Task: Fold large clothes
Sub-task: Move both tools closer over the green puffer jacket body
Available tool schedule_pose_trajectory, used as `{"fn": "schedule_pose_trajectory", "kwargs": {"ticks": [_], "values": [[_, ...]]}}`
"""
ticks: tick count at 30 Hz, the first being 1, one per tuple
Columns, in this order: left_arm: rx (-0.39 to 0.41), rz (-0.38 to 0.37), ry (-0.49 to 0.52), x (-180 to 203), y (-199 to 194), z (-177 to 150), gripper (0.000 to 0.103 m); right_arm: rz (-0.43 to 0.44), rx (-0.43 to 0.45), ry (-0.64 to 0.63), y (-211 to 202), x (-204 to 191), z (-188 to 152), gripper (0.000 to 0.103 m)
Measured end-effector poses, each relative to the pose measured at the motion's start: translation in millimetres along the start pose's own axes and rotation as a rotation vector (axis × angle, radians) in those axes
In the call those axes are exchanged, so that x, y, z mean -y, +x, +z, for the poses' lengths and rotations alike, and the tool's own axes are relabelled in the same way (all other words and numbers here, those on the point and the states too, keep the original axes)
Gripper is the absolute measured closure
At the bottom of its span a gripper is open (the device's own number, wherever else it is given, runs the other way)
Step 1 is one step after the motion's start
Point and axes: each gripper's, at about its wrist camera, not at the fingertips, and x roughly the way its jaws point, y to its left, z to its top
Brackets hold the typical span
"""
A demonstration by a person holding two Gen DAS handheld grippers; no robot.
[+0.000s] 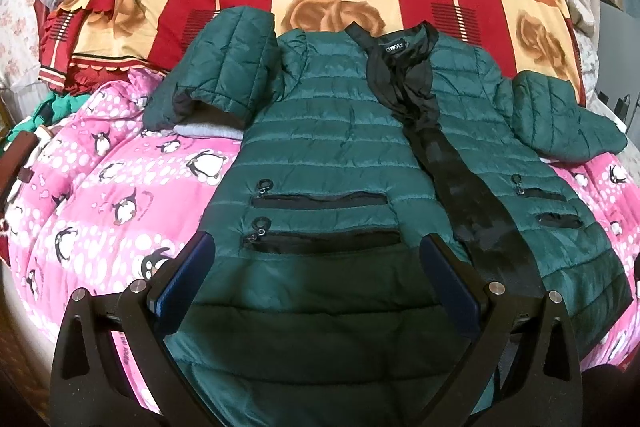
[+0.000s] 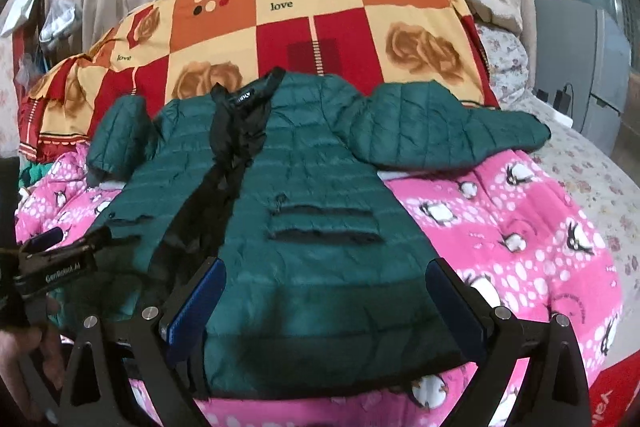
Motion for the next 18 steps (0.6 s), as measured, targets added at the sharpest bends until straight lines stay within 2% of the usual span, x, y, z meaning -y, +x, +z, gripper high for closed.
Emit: {"fn": "schedule_pose_trajectory", "kwargs": {"ticks": [3,10,18], "values": [[0.002,-0.016,-0.003,-2,-2,-2,0.001,-0.002,0.036,-0.03,-6,-7,-3,0.004],[0.008,-0.013,0.003,-10,-4,-4,0.001,-0.021,0.028,-0.065,-1,-19,-3,0.004],[0.001,-0.042,-0.109,-41,-4,-8,0.001,-0.001,0.018,0.006,0,-6,-3,0.004]]}}
